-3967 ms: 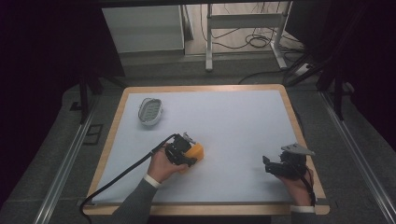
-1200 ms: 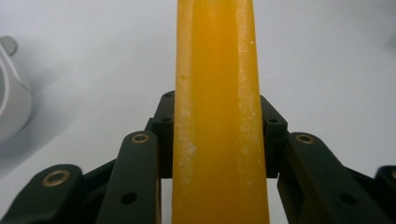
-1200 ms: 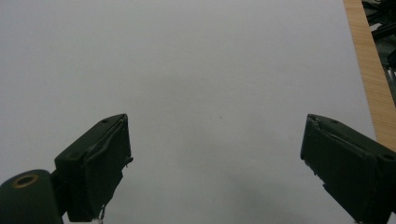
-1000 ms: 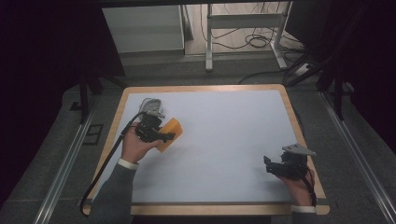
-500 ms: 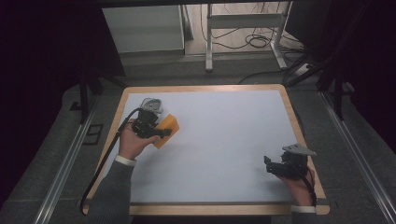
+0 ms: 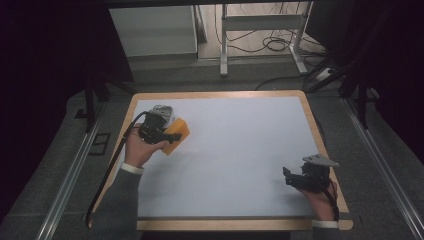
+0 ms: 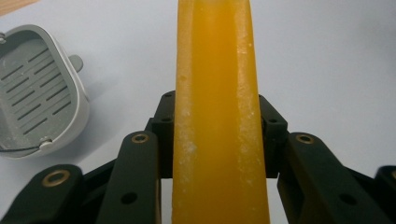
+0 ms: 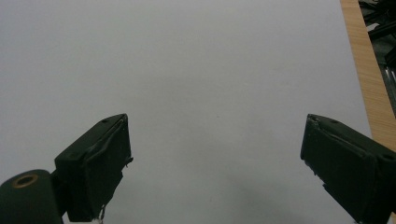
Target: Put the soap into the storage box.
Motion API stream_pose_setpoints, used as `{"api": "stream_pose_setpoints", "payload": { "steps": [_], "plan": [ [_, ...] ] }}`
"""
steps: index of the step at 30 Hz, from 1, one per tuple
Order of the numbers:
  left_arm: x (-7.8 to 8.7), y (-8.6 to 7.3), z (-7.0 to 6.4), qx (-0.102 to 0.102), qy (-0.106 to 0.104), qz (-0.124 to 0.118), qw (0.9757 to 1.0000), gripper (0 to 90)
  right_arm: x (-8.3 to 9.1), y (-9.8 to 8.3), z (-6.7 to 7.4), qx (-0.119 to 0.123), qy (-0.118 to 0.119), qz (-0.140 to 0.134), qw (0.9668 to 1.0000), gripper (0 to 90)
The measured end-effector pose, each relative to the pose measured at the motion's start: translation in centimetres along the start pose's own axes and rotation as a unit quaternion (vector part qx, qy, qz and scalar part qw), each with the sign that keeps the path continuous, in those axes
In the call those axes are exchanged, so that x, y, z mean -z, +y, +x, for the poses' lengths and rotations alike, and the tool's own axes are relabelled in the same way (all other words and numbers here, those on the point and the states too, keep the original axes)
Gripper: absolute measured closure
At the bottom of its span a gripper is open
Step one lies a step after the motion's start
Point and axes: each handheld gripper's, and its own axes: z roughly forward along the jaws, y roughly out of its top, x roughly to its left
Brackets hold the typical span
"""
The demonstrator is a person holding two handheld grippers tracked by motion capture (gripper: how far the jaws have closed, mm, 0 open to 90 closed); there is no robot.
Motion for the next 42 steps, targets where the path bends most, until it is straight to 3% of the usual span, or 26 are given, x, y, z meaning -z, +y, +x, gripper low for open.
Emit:
{"api": "stream_pose_setpoints", "payload": {
  "steps": [18, 35, 42],
  "plan": [
    [0.7, 0.9, 1.3, 0.012, 0.011, -0.006, 0.9999, 61.1, 0.0, 0.0, 0.0, -0.002, 0.000, 0.000, 1.0000, 8.7],
    [0.5, 2.2, 3.9, 0.038, 0.020, -0.002, 0.9991, 61.1, 0.1, 0.0, -0.1, -0.003, -0.003, 0.001, 1.0000, 8.7],
    [0.4, 2.5, 5.4, 0.057, 0.031, -0.003, 0.9979, 61.1, 0.0, 0.0, -0.1, -0.003, -0.004, 0.002, 1.0000, 8.7]
  ]
}}
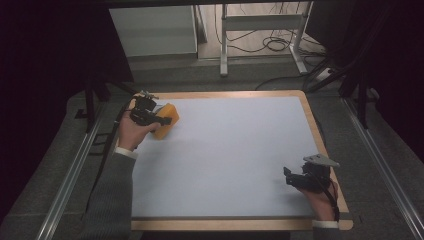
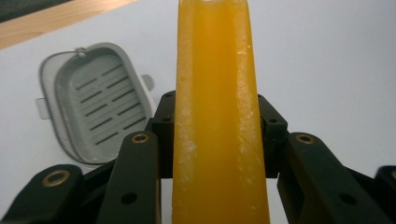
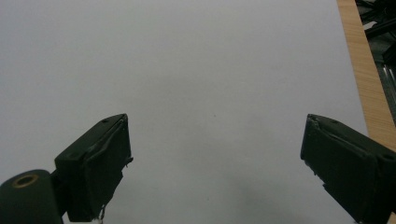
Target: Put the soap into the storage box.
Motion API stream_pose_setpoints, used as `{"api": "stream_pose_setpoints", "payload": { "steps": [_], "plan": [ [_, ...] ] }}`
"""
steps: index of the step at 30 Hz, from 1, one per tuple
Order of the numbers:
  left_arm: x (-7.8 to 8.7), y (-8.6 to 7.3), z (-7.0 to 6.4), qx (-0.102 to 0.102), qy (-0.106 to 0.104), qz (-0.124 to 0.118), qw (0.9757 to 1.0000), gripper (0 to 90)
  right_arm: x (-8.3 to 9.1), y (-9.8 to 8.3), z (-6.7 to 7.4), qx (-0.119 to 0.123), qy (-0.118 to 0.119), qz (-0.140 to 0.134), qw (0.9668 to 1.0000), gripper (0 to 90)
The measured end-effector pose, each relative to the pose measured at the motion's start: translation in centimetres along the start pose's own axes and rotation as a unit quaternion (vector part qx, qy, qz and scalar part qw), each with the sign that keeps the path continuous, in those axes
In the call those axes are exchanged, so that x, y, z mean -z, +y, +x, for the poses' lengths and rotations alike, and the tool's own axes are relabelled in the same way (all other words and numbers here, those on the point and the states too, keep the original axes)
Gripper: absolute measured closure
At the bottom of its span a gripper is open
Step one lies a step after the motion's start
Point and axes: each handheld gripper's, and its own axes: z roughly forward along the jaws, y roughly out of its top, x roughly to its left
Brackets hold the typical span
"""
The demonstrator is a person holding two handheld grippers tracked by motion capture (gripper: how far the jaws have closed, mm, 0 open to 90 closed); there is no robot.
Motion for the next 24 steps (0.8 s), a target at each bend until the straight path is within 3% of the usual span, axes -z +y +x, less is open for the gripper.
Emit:
{"api": "stream_pose_setpoints", "payload": {
  "steps": [24],
  "plan": [
    [-0.4, 1.3, 2.6, 0.028, 0.019, 0.001, 0.9994, 61.1, 0.0, 0.0, 0.0, 0.000, -0.001, -0.001, 1.0000, 8.7]
  ]
}}
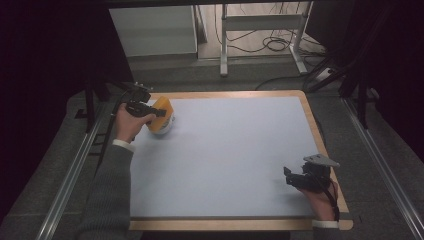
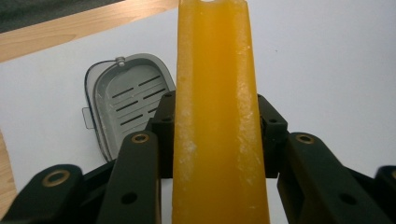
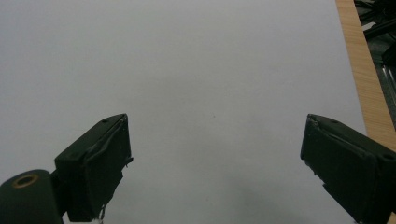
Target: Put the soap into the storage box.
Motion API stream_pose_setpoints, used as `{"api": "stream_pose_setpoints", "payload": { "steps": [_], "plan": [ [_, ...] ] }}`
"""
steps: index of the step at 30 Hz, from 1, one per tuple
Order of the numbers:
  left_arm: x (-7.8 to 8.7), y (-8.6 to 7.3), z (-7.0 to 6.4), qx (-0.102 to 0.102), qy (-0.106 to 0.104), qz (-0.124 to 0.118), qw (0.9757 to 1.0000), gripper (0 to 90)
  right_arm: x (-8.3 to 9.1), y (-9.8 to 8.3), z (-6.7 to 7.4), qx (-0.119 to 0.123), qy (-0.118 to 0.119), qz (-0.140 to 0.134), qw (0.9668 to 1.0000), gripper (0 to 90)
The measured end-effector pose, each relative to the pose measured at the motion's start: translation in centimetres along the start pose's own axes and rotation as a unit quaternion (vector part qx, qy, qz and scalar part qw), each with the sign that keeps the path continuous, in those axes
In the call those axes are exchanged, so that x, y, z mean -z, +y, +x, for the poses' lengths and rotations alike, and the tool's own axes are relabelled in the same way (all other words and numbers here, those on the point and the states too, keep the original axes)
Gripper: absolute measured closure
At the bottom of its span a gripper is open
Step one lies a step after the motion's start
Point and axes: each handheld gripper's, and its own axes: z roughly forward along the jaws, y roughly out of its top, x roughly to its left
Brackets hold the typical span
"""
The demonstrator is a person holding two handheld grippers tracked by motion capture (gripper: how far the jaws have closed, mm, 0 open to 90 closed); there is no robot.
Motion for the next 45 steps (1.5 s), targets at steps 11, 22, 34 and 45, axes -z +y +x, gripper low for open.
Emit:
{"api": "stream_pose_setpoints", "payload": {
  "steps": [11, 22, 34, 45],
  "plan": [
    [-0.8, 0.6, 0.6, 0.006, 0.012, -0.002, 0.9999, 61.1, -0.1, 0.0, 0.0, 0.001, 0.000, 0.003, 1.0000, 8.7],
    [-2.2, 0.7, 1.5, 0.025, 0.017, -0.002, 0.9995, 61.1, -0.1, -0.1, 0.0, -0.001, -0.002, 0.002, 1.0000, 8.7],
    [-4.1, 0.7, 3.2, 0.058, 0.019, 0.003, 0.9981, 61.0, -0.2, -0.1, -0.1, -0.002, 0.000, 0.005, 1.0000, 8.7],
    [-5.7, 0.7, 4.7, 0.095, 0.026, -0.013, 0.9951, 61.1, -0.2, -0.2, -0.3, -0.004, -0.001, 0.006, 1.0000, 8.7]
  ]
}}
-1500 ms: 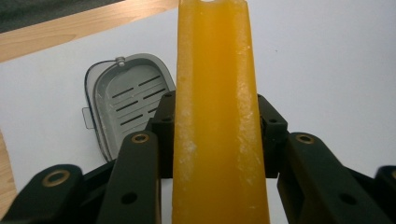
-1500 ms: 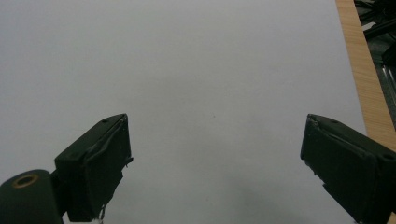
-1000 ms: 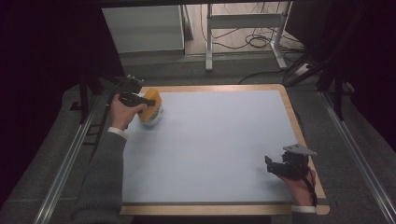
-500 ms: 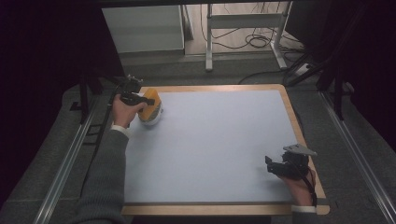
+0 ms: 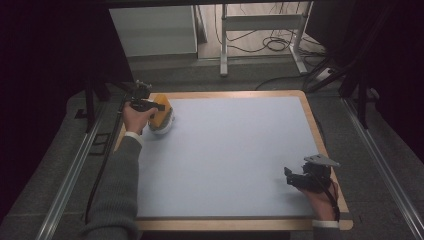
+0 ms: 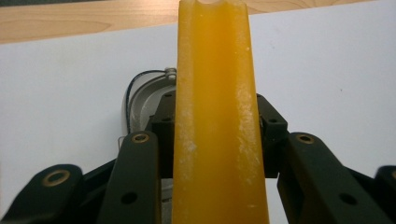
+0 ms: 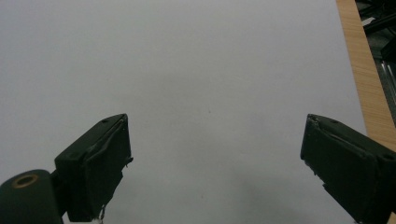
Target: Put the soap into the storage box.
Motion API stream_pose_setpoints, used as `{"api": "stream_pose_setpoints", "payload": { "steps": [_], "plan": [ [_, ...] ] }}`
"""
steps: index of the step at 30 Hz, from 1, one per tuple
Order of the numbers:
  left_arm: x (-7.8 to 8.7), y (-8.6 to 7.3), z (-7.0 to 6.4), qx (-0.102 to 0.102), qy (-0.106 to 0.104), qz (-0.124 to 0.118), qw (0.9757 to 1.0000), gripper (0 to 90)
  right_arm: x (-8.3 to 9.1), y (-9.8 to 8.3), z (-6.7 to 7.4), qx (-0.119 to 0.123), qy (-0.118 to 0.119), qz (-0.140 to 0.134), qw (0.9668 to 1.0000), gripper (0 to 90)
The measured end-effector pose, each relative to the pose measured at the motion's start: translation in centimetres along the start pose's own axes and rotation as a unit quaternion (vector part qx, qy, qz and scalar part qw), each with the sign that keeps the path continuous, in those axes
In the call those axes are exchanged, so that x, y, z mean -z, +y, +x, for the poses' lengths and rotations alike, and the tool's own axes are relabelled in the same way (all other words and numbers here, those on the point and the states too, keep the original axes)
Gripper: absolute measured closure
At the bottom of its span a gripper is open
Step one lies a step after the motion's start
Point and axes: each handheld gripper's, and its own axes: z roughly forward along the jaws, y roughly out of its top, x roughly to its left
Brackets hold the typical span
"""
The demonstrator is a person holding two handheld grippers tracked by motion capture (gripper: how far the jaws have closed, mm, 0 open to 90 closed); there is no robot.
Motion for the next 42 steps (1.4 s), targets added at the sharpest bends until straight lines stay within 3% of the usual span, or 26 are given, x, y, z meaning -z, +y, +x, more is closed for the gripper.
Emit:
{"api": "stream_pose_setpoints", "payload": {
  "steps": [9, 18, 22, 24, 26, 28, 31, 32, 34, 36, 42],
  "plan": [
    [-0.8, 0.0, 0.3, 0.013, 0.007, -0.004, 0.9999, 61.1, -0.1, -0.1, -0.1, -0.002, -0.001, 0.002, 1.0000, 8.7],
    [-2.1, -1.2, 1.0, 0.029, 0.011, 0.004, 0.9995, 61.0, -0.1, -0.1, -0.1, -0.002, -0.002, 0.002, 1.0000, 8.7],
    [-1.9, -1.4, 1.2, 0.039, 0.006, -0.011, 0.9992, 60.2, -0.1, -0.1, 0.0, -0.001, -0.003, 0.003, 1.0000, 8.7],
    [-1.5, -1.3, 1.2, 0.037, -0.002, -0.019, 0.9991, 53.4, -0.1, -0.1, 0.0, 0.000, -0.002, 0.003, 1.0000, 8.7],
    [-0.6, -1.0, 1.0, 0.029, 0.014, -0.035, 0.9989, 41.0, -0.1, -0.1, -0.1, 0.000, -0.001, 0.002, 1.0000, 8.7],
    [-0.3, -0.9, 0.9, 0.025, 0.018, -0.037, 0.9988, 37.4, -0.1, -0.1, -0.1, -0.001, -0.002, 0.002, 1.0000, 8.7],
    [0.6, -0.8, 0.8, 0.019, 0.028, -0.043, 0.9985, 24.7, -0.1, -0.1, 0.0, 0.001, 0.000, 0.002, 1.0000, 8.7],
    [0.9, -0.9, 0.8, 0.016, 0.035, -0.047, 0.9982, 24.7, -0.1, -0.1, 0.1, 0.001, 0.000, 0.002, 1.0000, 8.7],
    [2.1, -1.1, 0.7, 0.008, 0.028, -0.066, 0.9974, 23.9, -0.2, -0.1, 0.1, 0.003, -0.002, 0.004, 1.0000, 8.7],
    [2.5, -1.1, 0.6, 0.004, 0.024, -0.069, 0.9973, 23.7, -0.2, -0.1, 0.2, 0.003, -0.002, 0.004, 1.0000, 8.7],
    [4.3, -2.2, -0.2, -0.020, -0.017, -0.076, 0.9968, 23.4, -0.1, 0.0, 0.2, 0.003, 0.000, 0.001, 1.0000, 8.7]
  ]
}}
